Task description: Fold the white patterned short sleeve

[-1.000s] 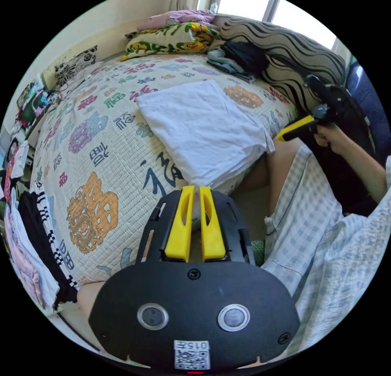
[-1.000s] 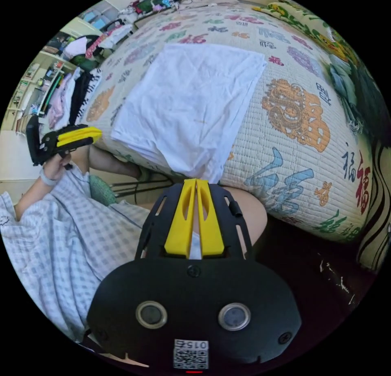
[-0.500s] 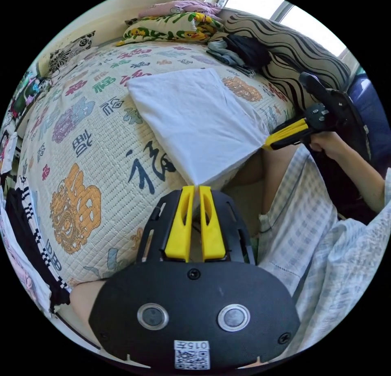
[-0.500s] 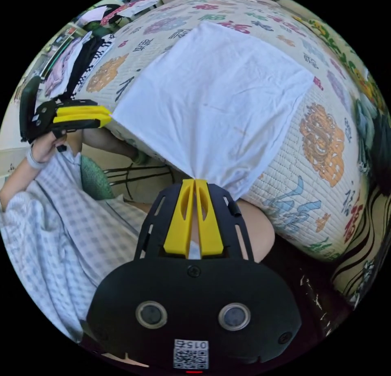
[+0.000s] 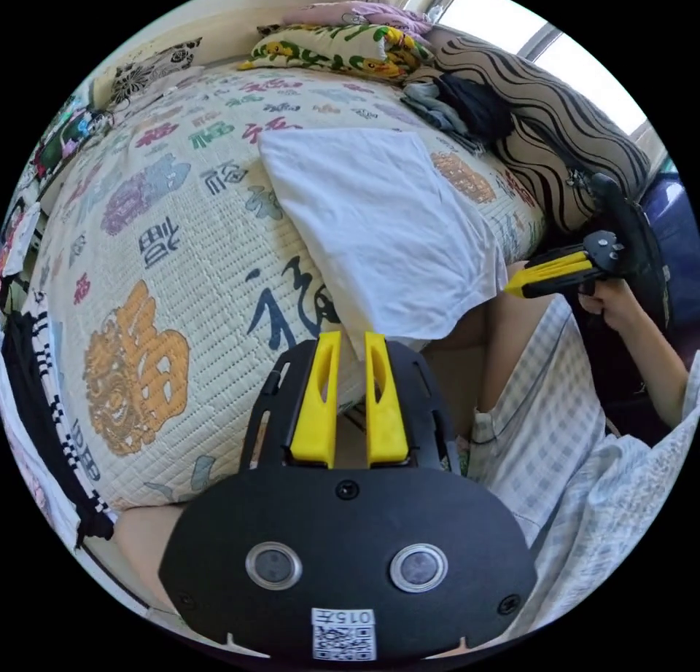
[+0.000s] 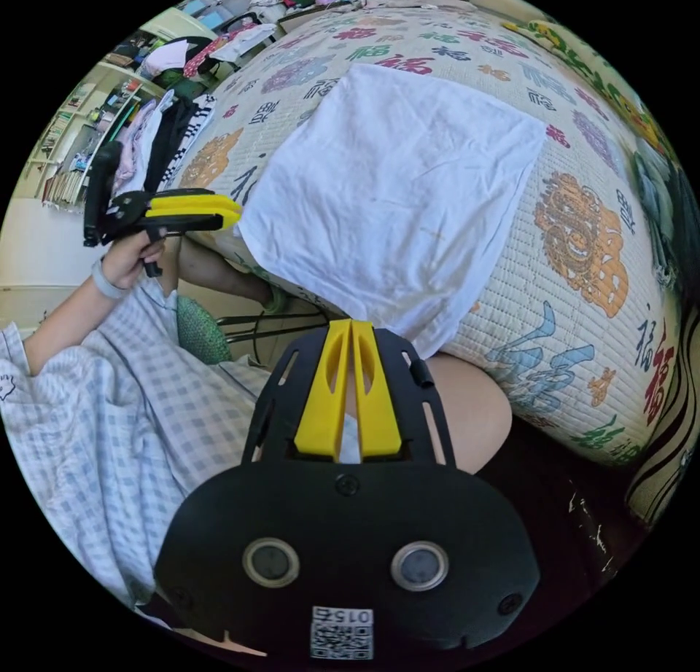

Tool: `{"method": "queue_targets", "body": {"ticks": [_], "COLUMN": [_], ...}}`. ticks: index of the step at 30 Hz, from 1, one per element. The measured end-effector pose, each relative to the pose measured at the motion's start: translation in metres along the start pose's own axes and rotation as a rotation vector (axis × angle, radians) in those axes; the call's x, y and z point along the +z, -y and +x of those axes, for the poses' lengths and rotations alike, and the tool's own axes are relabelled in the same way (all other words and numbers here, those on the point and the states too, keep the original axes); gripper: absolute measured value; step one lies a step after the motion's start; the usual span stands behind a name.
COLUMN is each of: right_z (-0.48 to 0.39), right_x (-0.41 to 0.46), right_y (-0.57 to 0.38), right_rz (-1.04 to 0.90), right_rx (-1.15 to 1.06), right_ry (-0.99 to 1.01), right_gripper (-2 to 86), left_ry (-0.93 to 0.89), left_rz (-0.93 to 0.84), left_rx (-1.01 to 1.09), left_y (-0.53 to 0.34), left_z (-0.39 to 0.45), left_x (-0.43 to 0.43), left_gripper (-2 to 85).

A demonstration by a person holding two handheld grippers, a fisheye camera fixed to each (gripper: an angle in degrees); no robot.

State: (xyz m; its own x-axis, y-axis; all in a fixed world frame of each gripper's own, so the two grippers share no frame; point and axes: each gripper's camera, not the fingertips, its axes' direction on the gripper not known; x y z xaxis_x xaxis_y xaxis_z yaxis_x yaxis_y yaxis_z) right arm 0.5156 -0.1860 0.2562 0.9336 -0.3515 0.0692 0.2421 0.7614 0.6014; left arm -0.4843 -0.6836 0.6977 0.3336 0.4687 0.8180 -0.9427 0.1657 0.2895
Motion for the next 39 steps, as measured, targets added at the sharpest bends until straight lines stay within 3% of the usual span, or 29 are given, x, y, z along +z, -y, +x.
{"method": "queue_targets", "body": {"ticks": [5,9,12,14,16,22,30,34,36,39], "right_z": [0.0,0.004,0.012,0.018,0.022,0.029,0.06,0.078,0.088,0.116], "right_x": [0.006,0.013,0.017,0.018,0.018,0.014,0.017,0.011,0.006,-0.009], "right_y": [0.004,0.004,0.006,0.009,0.013,0.028,0.04,0.052,0.057,0.065], "right_rz": [-0.032,-0.056,-0.066,-0.062,-0.057,-0.049,-0.037,-0.012,-0.003,0.057], "right_rx": [-0.014,-0.011,0.005,0.021,0.03,0.013,0.042,0.043,0.042,0.091], "right_ry": [-0.021,-0.029,-0.014,0.016,0.035,0.011,0.069,0.07,0.052,0.009], "right_gripper": [-0.5,-0.5,-0.5,-0.5,-0.6,-0.5,-0.5,-0.5,-0.4,0.0], "left_ry": [-0.294,-0.311,-0.337,-0.524,-0.596,-0.58,-0.608,-0.621,-0.63,-0.62], "left_rz": [-0.044,-0.278,-0.142,0.057,0.114,-0.041,-0.073,-0.238,-0.194,0.027], "left_rx": [-0.213,-0.079,-0.174,-0.363,-0.453,-0.445,-0.402,-0.343,-0.351,-0.413], "left_y": [0.006,0.003,-0.002,0.001,0.009,0.043,0.036,0.037,0.038,0.054], "left_z": [-0.072,-0.076,-0.103,-0.144,-0.166,-0.181,-0.19,-0.187,-0.191,-0.214], "left_x": [0.016,0.029,0.003,-0.017,-0.018,0.0,-0.026,-0.031,-0.046,-0.092], "left_gripper": [-0.6,-0.6,0.3,3.5,5.7,3.6,-0.4,-0.7,-0.5,0.8]}}
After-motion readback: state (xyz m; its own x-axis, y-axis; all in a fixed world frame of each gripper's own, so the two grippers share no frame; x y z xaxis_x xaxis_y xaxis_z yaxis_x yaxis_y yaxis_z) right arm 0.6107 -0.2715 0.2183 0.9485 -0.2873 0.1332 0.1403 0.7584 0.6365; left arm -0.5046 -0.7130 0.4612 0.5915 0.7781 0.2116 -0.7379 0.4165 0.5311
